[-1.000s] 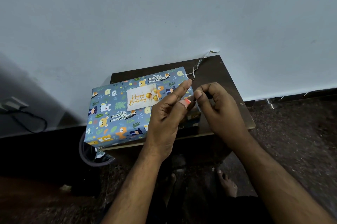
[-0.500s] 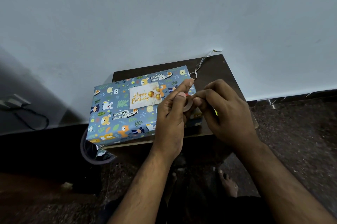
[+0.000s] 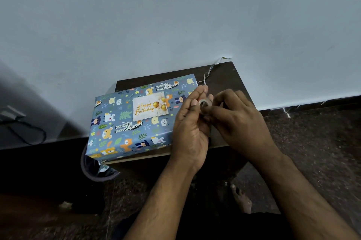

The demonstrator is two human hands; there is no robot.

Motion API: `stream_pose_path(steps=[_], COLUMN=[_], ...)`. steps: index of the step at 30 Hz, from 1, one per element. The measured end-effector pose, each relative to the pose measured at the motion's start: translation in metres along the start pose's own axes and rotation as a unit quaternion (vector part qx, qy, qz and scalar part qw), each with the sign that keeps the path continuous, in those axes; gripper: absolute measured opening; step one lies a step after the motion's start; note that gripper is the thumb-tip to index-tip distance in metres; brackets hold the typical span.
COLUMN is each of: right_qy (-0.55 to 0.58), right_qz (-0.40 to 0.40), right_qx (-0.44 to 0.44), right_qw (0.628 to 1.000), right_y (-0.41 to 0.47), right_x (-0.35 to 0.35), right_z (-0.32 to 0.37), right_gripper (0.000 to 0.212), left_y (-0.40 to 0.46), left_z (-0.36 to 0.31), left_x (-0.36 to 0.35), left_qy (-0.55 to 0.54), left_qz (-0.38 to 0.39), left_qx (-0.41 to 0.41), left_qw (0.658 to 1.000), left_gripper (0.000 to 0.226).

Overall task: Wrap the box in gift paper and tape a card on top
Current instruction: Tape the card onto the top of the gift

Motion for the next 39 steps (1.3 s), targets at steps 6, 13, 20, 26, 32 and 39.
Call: stream_pose_path(steps=[6,13,20,26,32,39], right_qy=[-0.038,-0.027,0.012,0.345,0.442,0.465], right_qz=[0.029,0.228,0.152,-0.087,-0.096,-0.152], right_qx=[-0.118,-0.203,-0.242,-0.279,-0.29,-0.306], right_qw=[0.992,0.952,0.958,0.892,0.843,0.817], right_y=[-0.015,-0.033,-0.03,-0.004,-0.001,0.006], right_x=[0.002,-0.018,-0.019,-0.004,-0.017,-0.018], right_z=[-0.036,-0.052,-0.053,-0.029,-0.016,-0.01], right_gripper=[0.009,0.019,0.017,0.02,0.014,0.007], left_y=[-0.008,-0.011,-0.021,-0.023,-0.025,-0.026], left_z=[-0.003,-0.007,-0.013,-0.022,-0.029,-0.036], left_x=[-0.004,-0.007,-0.007,-0.004,0.002,0.004], left_qy=[0.097,0.183,0.247,0.274,0.28,0.234], left_qz=[0.05,0.048,0.041,0.024,0.014,0.014], left_qx=[-0.058,-0.073,-0.098,-0.127,-0.134,-0.131], left_qw=[0.992,0.979,0.963,0.953,0.951,0.963], left_gripper=[0.039,0.035,0.036,0.033,0.033,0.034])
Point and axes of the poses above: each hand's wrist, its own y-axis towards the middle knuckle, its own x-axis out of the back of the hand, z = x × y, the point moved 6 cm from there along y, towards the middle knuckle, and after that the axes turned 14 degrees about x, right-handed, at the moved point
